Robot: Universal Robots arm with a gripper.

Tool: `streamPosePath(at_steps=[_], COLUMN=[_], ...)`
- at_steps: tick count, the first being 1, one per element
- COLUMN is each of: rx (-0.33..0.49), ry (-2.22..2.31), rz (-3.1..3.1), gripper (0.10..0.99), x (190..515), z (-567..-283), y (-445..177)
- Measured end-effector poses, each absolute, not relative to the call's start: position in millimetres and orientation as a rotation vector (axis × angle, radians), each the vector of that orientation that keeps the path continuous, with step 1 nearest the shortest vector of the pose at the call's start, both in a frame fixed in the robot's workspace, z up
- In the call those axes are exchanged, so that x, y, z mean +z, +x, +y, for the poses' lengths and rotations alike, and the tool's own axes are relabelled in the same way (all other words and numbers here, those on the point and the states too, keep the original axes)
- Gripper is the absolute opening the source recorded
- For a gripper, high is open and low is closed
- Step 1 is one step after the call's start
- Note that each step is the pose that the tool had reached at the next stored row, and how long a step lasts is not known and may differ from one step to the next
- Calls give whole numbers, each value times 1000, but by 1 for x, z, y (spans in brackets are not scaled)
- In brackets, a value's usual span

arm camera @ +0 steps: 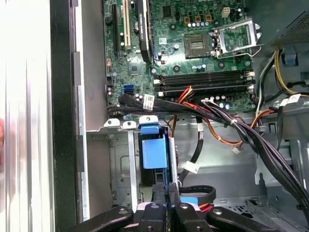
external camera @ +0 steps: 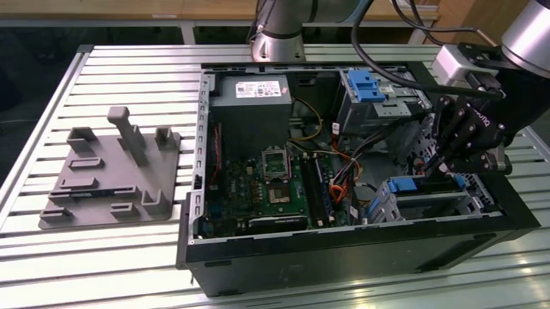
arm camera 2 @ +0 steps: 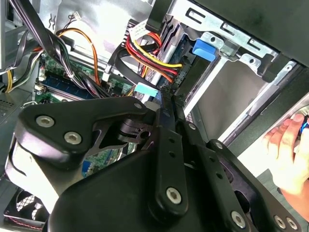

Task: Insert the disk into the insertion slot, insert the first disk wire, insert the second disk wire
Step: 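Insert the second disk wire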

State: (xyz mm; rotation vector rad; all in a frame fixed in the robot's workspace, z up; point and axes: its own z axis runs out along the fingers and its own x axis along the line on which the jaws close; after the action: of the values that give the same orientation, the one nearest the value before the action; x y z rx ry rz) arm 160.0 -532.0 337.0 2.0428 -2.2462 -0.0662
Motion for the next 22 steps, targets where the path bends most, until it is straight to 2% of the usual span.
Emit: streamPosePath(at_steps=[22], rx=[-67], ry=[2045], rz=[-2243], gripper=[145], x=[334], z=[-532], y=[161])
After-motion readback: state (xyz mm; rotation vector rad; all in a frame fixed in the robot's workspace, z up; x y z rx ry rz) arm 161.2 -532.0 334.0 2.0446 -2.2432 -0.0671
